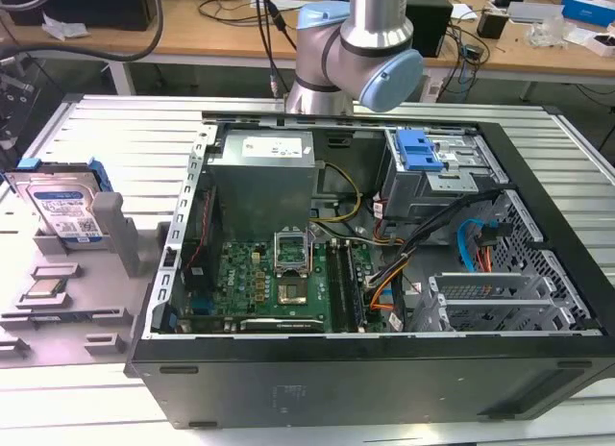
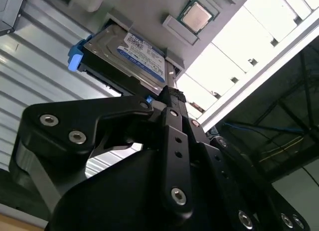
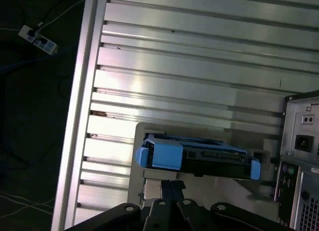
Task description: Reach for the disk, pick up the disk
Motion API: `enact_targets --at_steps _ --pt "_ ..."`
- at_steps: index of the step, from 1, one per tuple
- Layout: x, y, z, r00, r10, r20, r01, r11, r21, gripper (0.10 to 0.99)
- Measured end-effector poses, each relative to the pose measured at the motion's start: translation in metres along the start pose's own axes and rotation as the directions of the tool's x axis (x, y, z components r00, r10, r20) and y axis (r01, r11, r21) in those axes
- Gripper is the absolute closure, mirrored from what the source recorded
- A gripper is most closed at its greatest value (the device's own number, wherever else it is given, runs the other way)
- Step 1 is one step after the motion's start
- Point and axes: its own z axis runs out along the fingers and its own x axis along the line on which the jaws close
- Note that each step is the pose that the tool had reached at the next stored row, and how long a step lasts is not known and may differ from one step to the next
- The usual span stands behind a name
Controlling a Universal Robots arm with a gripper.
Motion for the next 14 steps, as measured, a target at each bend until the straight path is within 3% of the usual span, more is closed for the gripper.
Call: enact_targets --at_steps 4,6,7,12,14 --pt "0.0000 0.0000 0.0000 0.9977 -0.067 -0.0026 0.067 0.9977 0.000 0.980" --pt "-0.0003 0.0000 0.0000 0.9920 -0.126 -0.0047 0.126 0.9920 0.000 0.980" --pt "-0.0006 -0.0001 0.0000 0.9863 -0.165 -0.0063 0.165 0.9863 0.000 0.980" --pt "-0.0006 -0.0001 0.0000 0.9776 -0.210 -0.0080 0.210 0.9777 -0.001 0.980" --pt "-0.0006 -0.0001 0.0000 0.9709 -0.239 -0.0091 0.239 0.9710 -0.001 0.980"
